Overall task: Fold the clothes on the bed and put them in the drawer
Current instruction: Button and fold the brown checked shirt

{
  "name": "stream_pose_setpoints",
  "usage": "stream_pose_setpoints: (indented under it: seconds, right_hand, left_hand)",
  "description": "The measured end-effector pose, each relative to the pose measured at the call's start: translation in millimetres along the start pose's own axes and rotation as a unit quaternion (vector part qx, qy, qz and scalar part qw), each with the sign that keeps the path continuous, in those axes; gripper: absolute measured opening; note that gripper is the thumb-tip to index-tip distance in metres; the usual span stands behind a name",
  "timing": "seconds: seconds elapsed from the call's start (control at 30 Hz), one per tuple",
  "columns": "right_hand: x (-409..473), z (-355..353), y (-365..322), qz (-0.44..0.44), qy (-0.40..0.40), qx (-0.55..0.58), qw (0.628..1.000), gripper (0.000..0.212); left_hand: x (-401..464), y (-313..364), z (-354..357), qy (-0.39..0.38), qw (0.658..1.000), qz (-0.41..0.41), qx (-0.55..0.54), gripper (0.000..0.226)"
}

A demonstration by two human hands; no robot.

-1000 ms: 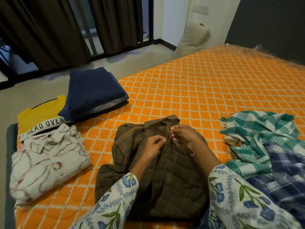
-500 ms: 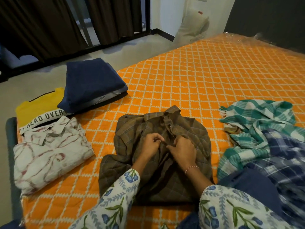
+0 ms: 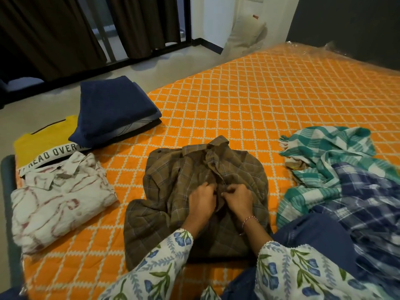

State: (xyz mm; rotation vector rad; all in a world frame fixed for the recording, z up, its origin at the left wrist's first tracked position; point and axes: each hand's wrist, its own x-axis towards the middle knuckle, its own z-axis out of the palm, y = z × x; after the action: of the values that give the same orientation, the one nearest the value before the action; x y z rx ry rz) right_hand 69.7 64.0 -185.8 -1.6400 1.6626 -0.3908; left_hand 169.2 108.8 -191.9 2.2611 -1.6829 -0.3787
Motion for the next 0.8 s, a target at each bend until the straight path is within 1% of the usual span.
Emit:
stream_pose_setpoints:
  seconds: [0.1,0.17,0.23,0.27,0.3,0.4,0.5,0.6,0.67,0.7,0.8]
  right_hand:
    - [1.3,-1.7,1.7,-0.001,-0.017,0.035,0.999,0.010]
    - [-0.6,-3.3,2.0,-0.008,-0.022,0.082,0.996,0.009]
    - [-3.7,-3.5,2.1,-0.030,-0.014,0.113,0.993,0.021]
    - [-5.3,-3.3,2.3,-0.044,-0.008,0.119,0.992,0.023]
    - [-7.5,-2.4,1.8,-0.056,-0.003,0.122,0.991,0.020]
    - [-12.1,-0.1,-0.6,-0.080,0.015,0.125,0.989,0.012]
    - [-14.5,0.5,-2.6,-0.090,0.029,0.107,0.990,0.014]
    - [-17.2,-1.2,-6.3,-0.093,0.026,0.105,0.990,0.018]
    - [-19.4,-1.6,-9.5,-0.098,0.025,0.115,0.988,0.023]
    - [-20.6,-1.7,-10.7,-0.098,0.028,0.119,0.988,0.023]
    - [-23.5,-2.4,-12.9,-0.100,0.042,0.112,0.988,0.012]
  left_hand:
    - [1.4,-1.4,0.6,-0.001,0.990,-0.075,-0.119,0.017]
    - [4.3,-1.2,-2.5,0.002,0.970,-0.124,-0.207,0.013]
    - [5.9,-2.3,-7.7,0.013,0.953,-0.159,-0.257,0.010]
    - [6.5,-2.8,-9.3,0.014,0.947,-0.172,-0.271,0.010]
    - [6.0,-4.1,-10.2,0.016,0.941,-0.180,-0.285,0.010]
    - [5.2,-4.6,-11.5,0.029,0.930,-0.194,-0.311,0.009]
    - [5.3,-4.4,-14.6,0.036,0.920,-0.198,-0.337,0.010]
    - [5.5,-3.8,-19.2,0.032,0.909,-0.191,-0.369,0.016]
    - [5.2,-3.2,-21.8,0.032,0.912,-0.192,-0.362,0.018]
    - [5.2,-3.1,-22.6,0.026,0.912,-0.193,-0.361,0.018]
    - [4.9,-0.3,-26.1,0.001,0.896,-0.189,-0.402,0.017]
